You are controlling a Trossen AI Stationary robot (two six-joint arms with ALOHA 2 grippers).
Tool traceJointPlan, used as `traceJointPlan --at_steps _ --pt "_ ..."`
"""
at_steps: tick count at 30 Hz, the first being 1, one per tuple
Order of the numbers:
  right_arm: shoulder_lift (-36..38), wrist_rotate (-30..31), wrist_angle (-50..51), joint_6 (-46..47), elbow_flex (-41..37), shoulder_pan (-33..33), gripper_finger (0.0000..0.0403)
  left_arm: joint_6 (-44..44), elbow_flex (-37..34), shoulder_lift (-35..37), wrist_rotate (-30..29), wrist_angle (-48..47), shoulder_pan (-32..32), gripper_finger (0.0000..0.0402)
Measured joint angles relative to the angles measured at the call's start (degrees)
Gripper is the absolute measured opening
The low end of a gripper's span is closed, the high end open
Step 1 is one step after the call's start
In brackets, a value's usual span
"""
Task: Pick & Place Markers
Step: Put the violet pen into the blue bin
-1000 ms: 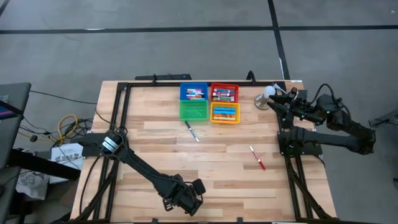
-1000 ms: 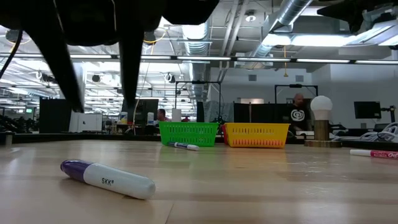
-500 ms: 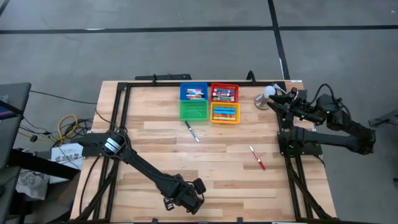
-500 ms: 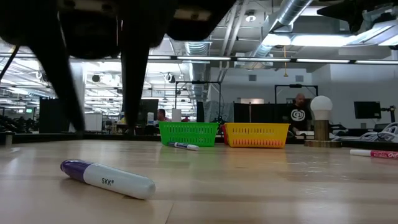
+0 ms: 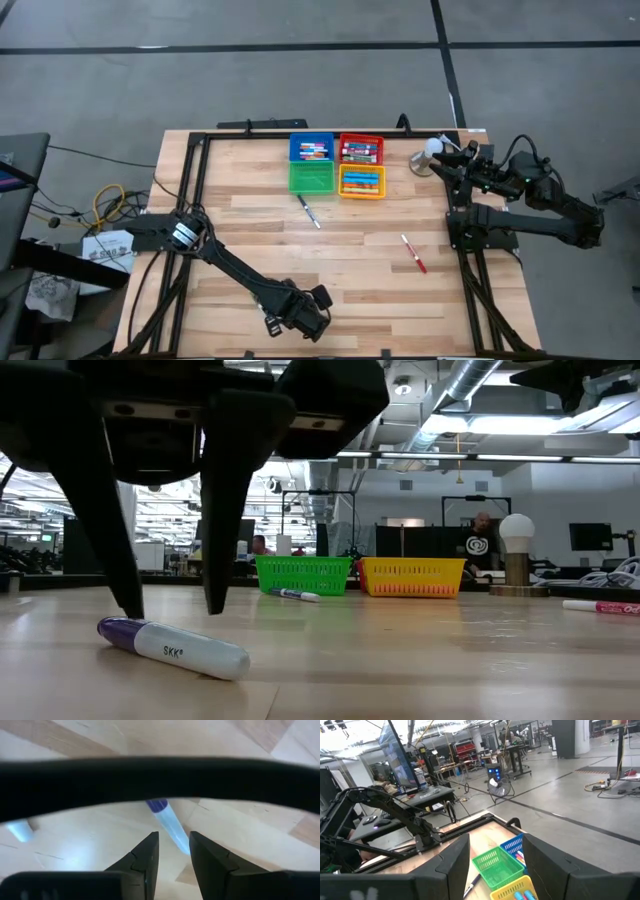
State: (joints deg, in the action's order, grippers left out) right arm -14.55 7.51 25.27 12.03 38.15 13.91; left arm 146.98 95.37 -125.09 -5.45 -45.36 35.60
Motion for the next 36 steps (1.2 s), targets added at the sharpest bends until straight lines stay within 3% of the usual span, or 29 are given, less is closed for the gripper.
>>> traceJointPlan --at_steps 36 --pt "0.00 -0.02 0.01 0.02 0.00 0.00 0.0170 -1.43 0.12 -4.05 1.24 -1.17 -1.50 0.0108"
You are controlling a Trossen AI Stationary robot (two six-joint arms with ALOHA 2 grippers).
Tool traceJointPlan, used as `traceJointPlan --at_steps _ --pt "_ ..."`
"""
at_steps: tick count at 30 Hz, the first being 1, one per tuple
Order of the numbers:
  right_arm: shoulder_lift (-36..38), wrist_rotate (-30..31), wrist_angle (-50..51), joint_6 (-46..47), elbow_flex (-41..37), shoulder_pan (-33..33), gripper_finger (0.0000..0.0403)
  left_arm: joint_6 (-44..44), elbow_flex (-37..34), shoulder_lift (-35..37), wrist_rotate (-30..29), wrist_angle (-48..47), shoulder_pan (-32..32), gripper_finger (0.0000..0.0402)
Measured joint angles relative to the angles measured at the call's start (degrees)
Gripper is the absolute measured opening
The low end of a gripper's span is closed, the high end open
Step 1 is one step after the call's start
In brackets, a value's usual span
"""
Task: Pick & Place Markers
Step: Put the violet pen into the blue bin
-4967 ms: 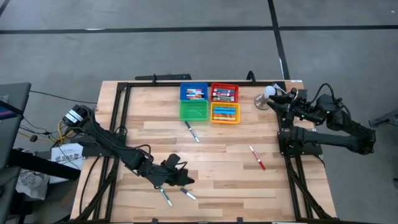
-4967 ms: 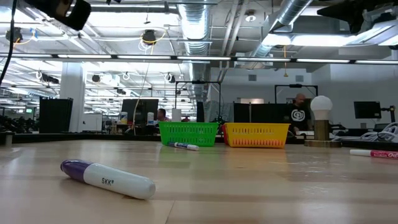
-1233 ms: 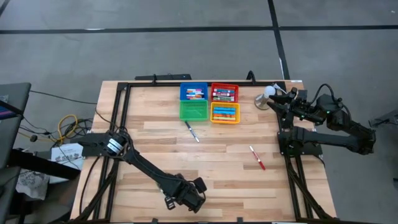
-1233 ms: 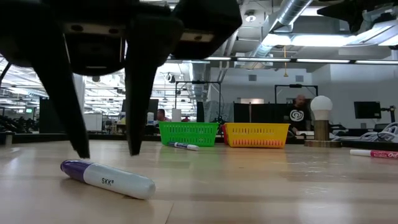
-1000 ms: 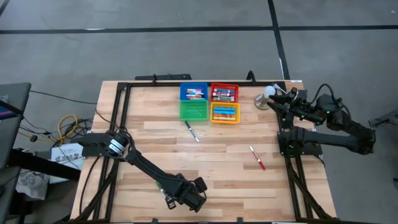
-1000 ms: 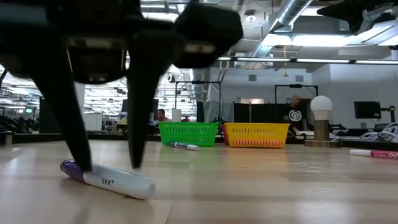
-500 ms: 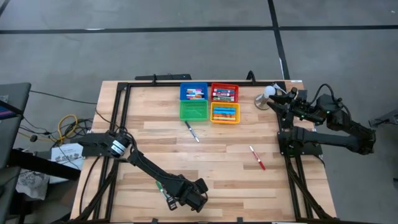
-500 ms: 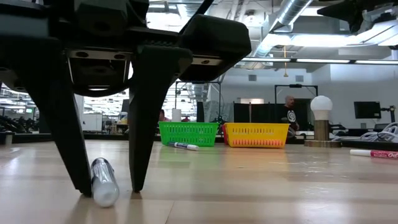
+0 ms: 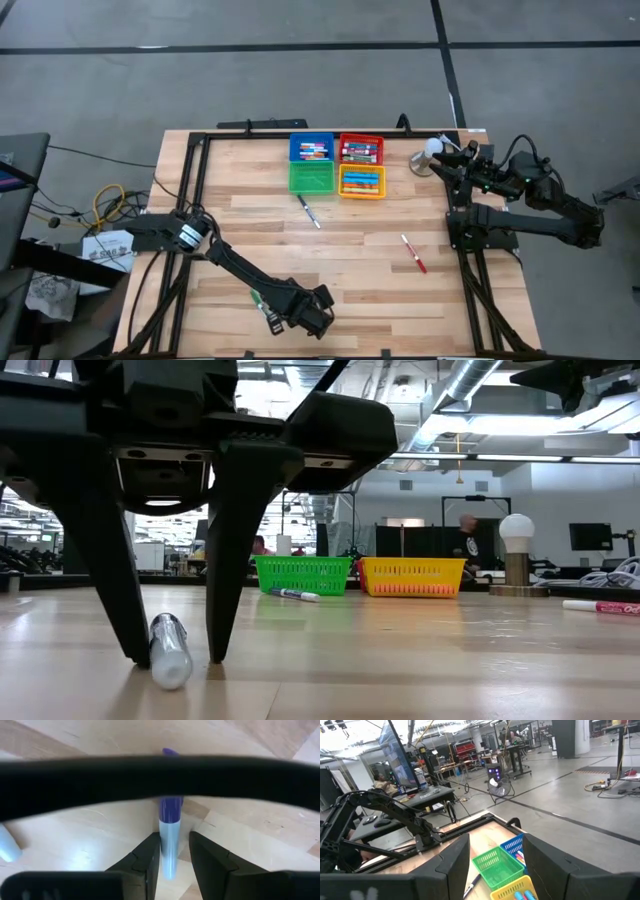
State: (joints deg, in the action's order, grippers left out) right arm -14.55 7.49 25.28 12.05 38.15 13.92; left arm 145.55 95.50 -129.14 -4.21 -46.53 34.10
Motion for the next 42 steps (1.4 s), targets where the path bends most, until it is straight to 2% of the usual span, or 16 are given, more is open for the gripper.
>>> traceJointPlan --at_steps 9,34,42 --pt "0.00 0.02 0.00 0.00 0.00 0.01 0.0170 -4.46 -0.06 0.00 0.22 -0.93 -0.75 0.0108" --pt "0.00 0.00 0.00 0.00 0.00 0.01 0.0170 -4.91 -0.17 0.00 -1.79 -1.32 -0.89 0.0108" --pt "0.00 0.00 0.00 0.00 0.00 0.00 0.0170 -7.66 -0.17 0.00 -2.24 -1.21 -0.89 0.0108"
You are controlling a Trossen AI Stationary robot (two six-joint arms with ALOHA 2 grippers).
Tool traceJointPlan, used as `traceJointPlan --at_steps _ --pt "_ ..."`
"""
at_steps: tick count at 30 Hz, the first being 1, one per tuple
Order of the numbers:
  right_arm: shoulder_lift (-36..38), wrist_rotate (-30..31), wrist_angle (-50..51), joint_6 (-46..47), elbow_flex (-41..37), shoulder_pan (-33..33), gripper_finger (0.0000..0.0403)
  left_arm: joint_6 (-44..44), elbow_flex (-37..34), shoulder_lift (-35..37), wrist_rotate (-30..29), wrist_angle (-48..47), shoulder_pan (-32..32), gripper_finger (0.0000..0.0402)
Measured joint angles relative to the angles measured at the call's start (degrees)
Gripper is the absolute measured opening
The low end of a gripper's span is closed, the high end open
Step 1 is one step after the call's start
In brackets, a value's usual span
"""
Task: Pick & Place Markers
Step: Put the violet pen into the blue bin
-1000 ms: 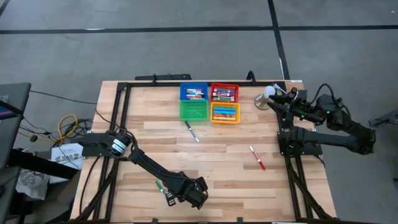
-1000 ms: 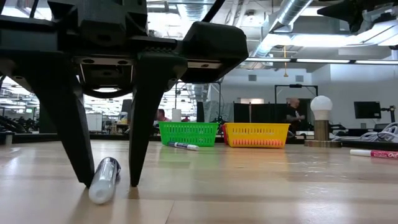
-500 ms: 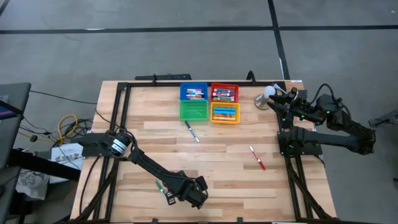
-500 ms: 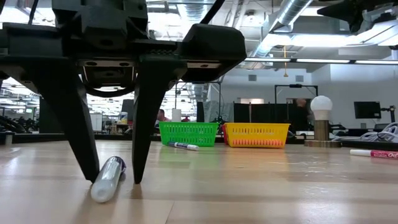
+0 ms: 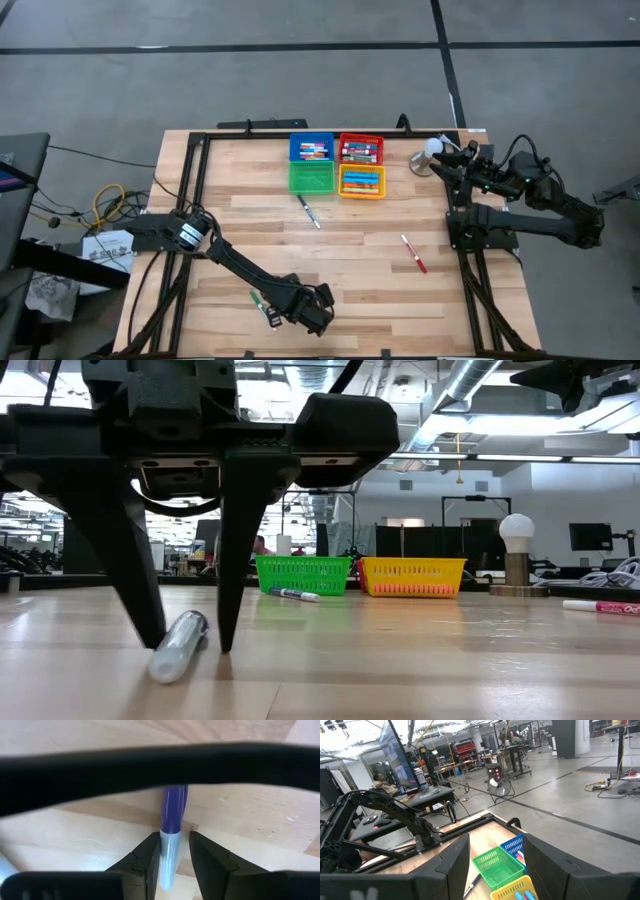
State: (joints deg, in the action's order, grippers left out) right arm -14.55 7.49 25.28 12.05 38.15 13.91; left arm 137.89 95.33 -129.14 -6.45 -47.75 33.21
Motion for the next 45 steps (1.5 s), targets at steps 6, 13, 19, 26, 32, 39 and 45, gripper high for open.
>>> traceJointPlan --at_steps 6,13,19,26,32,39,45 --pt "0.00 0.00 0.00 0.00 0.00 0.00 0.0170 -0.12 -0.02 0.00 -1.06 0.15 -0.04 0.0108" --pt "0.00 0.00 0.00 0.00 0.00 0.02 0.0170 -0.12 -0.02 0.00 -0.78 0.15 -0.04 0.0108" --pt "0.00 0.00 0.00 0.00 0.00 0.02 0.0170 -0.92 -0.02 0.00 -0.56 0.15 -0.04 0.0100" --pt "0.00 0.00 -0.01 0.00 0.00 0.00 0.0170 -1.32 -1.09 0.10 -0.19 0.84 0.00 0.0048" --pt "0.00 0.00 0.00 0.00 0.00 0.02 0.0170 -2.50 -1.20 0.15 0.00 0.92 -0.15 0.0036" --pt "0.00 0.00 -0.01 0.00 0.00 0.00 0.0170 -3.76 -1.25 0.15 -0.52 0.90 -0.17 0.0047" --pt "0.00 0.00 0.00 0.00 0.00 0.00 0.0170 -4.36 -1.25 0.17 -0.60 0.90 -0.17 0.0040"
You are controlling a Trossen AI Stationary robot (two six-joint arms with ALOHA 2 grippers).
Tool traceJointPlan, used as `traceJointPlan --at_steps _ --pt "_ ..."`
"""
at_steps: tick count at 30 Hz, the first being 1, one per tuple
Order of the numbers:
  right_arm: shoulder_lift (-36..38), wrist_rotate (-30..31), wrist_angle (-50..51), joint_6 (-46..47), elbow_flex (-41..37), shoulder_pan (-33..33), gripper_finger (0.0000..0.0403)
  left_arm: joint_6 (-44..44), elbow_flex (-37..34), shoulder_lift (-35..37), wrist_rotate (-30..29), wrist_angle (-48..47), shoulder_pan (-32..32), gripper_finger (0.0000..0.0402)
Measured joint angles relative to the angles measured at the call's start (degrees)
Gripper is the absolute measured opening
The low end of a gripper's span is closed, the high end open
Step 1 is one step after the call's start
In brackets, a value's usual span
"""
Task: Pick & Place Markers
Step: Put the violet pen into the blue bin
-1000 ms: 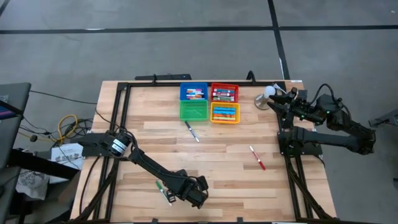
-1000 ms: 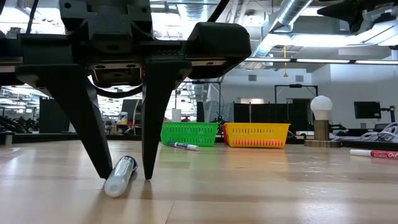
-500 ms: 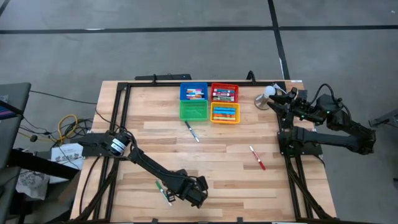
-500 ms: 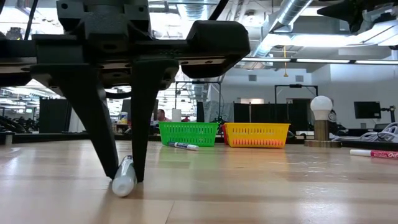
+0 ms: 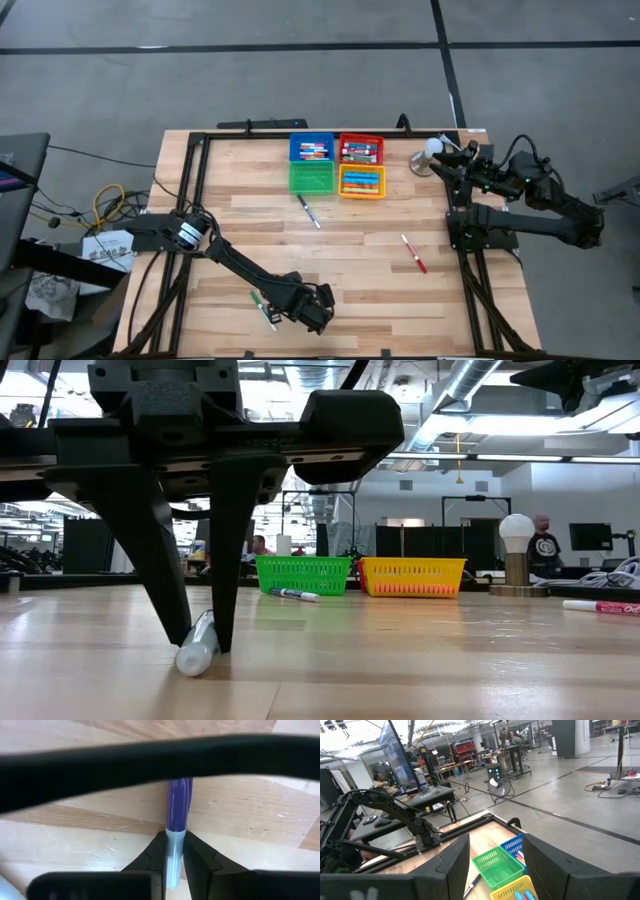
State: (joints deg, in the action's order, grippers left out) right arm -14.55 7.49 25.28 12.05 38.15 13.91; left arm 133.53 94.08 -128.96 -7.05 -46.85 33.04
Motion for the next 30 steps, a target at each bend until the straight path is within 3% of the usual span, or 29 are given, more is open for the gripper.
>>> traceJointPlan --at_steps 18,30 --pt "0.00 0.00 -0.02 0.00 0.00 0.00 0.0170 -4.34 -0.42 4.57 -8.26 -0.65 -0.68 0.0044" --pt "0.00 0.02 -0.02 -0.01 0.00 0.02 0.0170 -20.93 -0.24 12.82 -24.44 0.83 -0.66 0.0044"
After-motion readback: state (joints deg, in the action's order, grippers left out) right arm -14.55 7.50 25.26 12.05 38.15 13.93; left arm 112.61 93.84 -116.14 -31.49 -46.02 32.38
